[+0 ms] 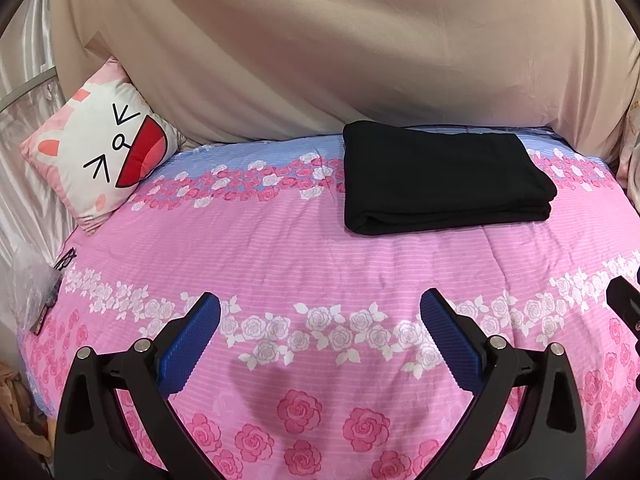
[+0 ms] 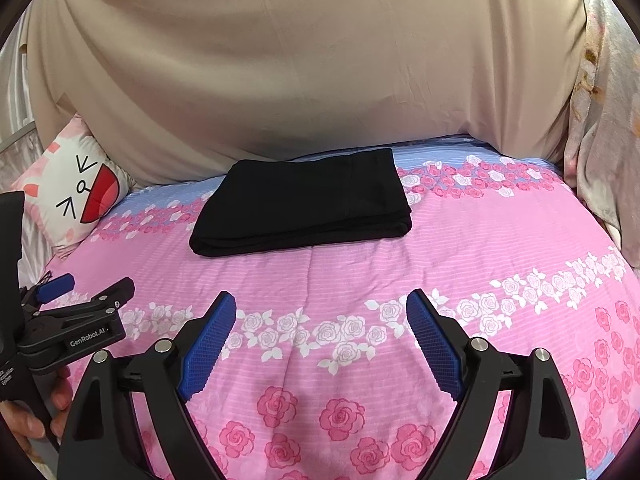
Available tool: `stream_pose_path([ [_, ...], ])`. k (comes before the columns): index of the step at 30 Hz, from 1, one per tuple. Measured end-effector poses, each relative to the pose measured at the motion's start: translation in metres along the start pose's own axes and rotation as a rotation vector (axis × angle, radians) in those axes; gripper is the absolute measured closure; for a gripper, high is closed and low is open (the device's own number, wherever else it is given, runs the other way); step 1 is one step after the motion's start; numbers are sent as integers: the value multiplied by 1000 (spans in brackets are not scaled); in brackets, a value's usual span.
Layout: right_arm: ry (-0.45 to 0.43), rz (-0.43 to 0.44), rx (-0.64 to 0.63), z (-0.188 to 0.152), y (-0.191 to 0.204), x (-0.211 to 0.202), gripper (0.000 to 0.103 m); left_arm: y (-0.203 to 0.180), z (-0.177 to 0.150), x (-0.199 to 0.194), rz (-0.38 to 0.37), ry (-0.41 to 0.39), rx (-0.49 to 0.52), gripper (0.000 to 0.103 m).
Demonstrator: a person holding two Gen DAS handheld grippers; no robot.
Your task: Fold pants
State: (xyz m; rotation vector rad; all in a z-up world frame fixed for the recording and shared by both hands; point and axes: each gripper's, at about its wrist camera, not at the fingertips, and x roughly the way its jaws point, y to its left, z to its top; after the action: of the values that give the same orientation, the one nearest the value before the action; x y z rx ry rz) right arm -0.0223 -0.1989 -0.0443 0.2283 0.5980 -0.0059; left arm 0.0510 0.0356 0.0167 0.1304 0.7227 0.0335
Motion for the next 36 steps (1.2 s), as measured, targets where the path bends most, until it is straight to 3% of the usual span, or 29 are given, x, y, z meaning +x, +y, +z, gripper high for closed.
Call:
stream_pose_path([
  [13, 43, -2, 3, 6, -1, 27, 18, -5, 13, 19, -2, 2, 7, 5],
  [36, 32, 9, 3, 7, -1, 17, 18, -8, 8, 8, -9, -4, 21, 5],
])
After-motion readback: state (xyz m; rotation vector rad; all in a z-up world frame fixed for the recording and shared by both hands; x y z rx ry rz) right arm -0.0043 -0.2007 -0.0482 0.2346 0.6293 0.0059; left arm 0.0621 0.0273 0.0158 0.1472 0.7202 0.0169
